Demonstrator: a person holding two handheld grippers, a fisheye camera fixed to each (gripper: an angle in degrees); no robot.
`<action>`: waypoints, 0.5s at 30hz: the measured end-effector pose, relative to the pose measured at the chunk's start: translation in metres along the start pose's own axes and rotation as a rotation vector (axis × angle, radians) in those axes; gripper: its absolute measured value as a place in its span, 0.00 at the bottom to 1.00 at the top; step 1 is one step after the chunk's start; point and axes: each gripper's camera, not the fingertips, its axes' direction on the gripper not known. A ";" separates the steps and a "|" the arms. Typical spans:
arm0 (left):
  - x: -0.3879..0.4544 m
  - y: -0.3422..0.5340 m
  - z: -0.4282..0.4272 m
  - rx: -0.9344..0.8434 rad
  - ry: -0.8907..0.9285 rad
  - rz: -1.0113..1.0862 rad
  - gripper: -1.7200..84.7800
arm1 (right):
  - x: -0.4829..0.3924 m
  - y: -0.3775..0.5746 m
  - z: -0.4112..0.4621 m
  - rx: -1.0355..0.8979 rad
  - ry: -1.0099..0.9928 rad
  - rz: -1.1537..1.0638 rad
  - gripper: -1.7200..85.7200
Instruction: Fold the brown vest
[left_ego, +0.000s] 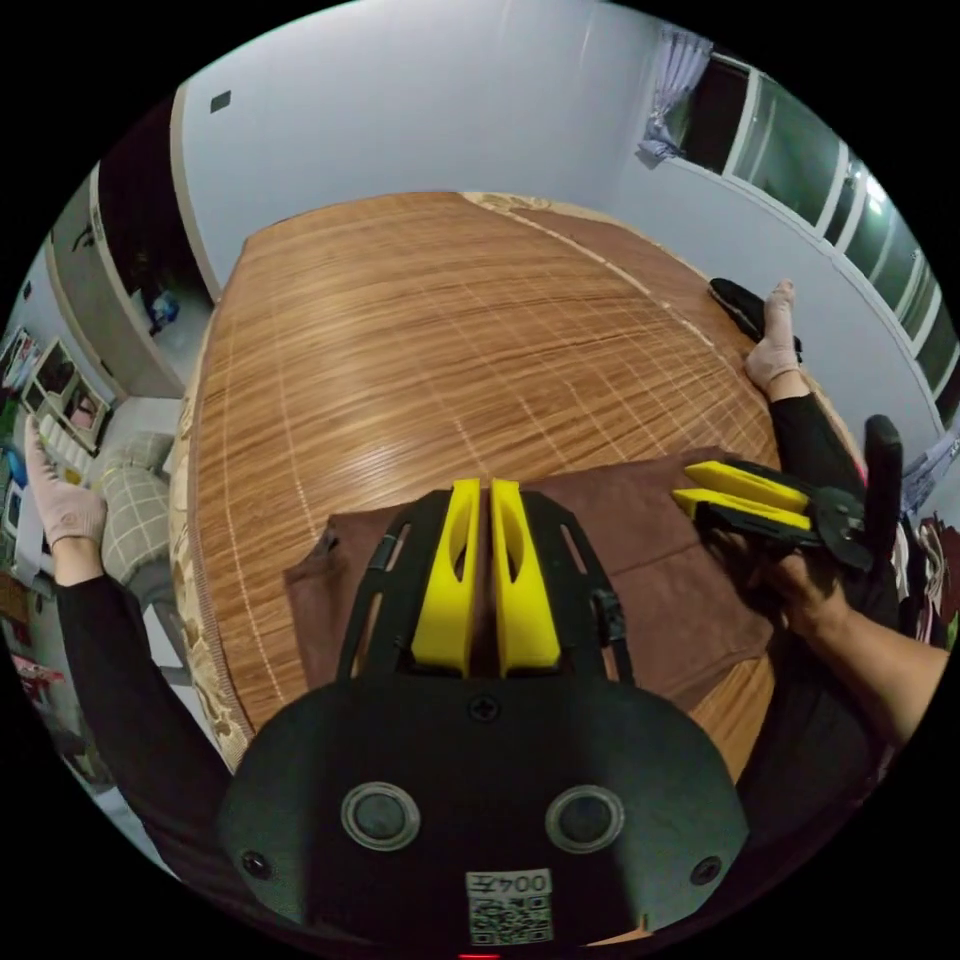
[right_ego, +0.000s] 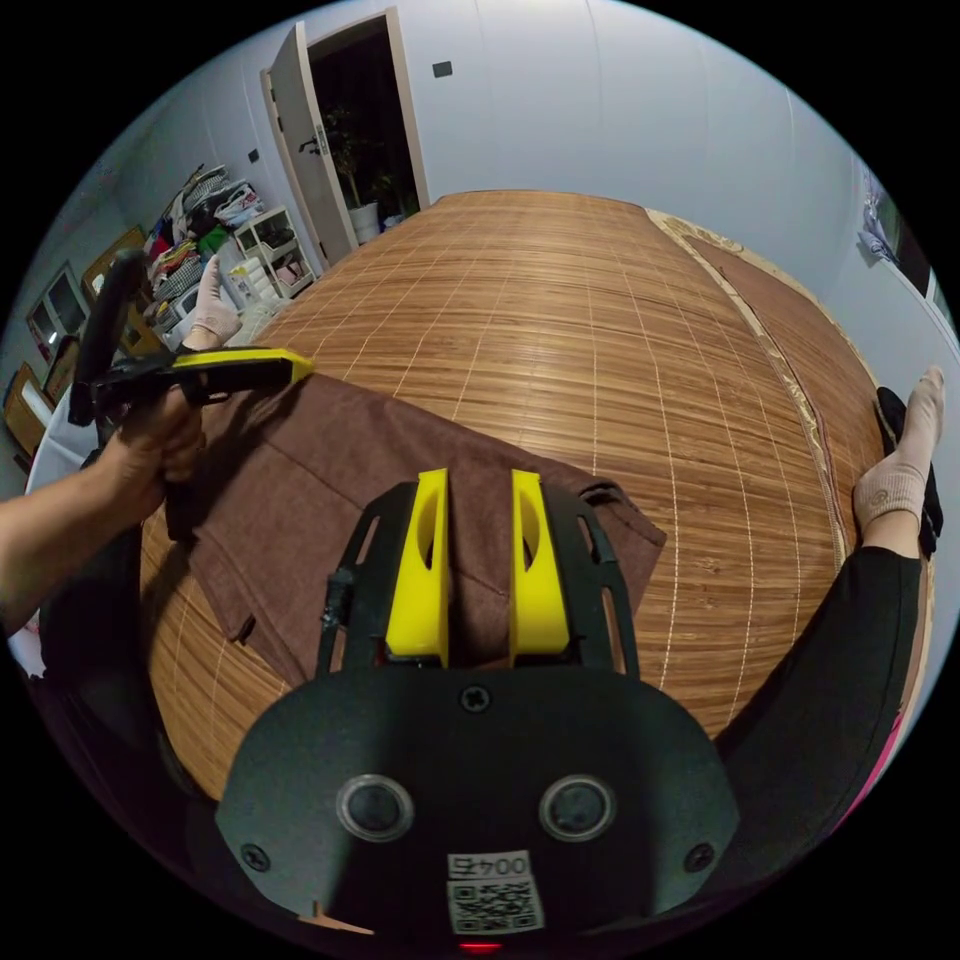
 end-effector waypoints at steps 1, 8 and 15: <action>-0.006 0.003 0.005 -0.004 0.017 -0.022 0.04 | -0.002 0.001 0.000 0.000 0.000 0.000 0.13; -0.015 0.009 0.017 -0.001 0.058 -0.052 0.03 | -0.007 0.004 -0.005 0.001 -0.031 0.009 0.14; -0.018 0.020 0.022 0.006 0.056 -0.050 0.03 | -0.033 0.009 -0.033 0.106 -0.028 -0.084 0.16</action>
